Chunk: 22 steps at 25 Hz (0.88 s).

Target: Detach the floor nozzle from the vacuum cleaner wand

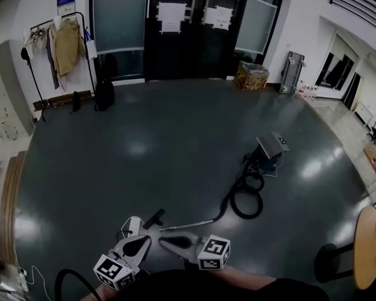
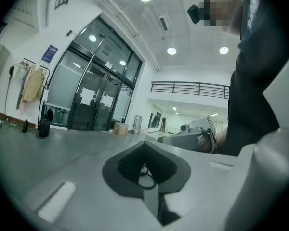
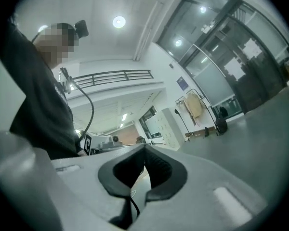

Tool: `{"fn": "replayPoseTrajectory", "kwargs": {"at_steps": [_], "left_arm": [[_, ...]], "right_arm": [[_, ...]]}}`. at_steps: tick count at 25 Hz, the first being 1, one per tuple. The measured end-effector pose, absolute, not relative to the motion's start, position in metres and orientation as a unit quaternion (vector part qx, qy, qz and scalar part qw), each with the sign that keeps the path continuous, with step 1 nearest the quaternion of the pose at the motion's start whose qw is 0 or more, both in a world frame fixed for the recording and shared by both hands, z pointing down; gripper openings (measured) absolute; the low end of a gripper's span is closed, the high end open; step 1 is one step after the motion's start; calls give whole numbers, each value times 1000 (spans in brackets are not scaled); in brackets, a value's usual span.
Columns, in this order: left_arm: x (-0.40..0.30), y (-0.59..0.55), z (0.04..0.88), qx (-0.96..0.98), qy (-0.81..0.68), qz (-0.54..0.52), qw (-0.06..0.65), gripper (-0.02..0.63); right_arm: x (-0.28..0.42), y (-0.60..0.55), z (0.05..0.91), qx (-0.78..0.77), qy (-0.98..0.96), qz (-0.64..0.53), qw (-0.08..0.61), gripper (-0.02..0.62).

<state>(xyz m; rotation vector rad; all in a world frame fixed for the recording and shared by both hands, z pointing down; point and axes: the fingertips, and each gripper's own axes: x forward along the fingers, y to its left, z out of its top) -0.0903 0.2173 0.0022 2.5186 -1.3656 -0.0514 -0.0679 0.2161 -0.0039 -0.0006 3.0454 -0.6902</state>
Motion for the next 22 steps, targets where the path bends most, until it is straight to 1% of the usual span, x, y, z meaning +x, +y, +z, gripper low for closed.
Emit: {"fn": "replayPoseTrajectory", "kwargs": {"at_steps": [6, 10, 13, 22], "left_arm": [[-58, 221, -7, 881, -462, 2, 104, 2], [-47, 222, -8, 883, -455, -7, 112, 2], [-40, 221, -7, 887, -449, 1, 104, 2], [-30, 227, -7, 892, -438, 0, 110, 2]], "right_arm": [[-39, 220, -16, -14, 983, -178, 30, 0], [-25, 219, -12, -27, 982, -184, 38, 0], [-20, 215, -14, -35, 982, -182, 42, 0], [-11, 219, -14, -48, 980, -187, 41, 0]]}}
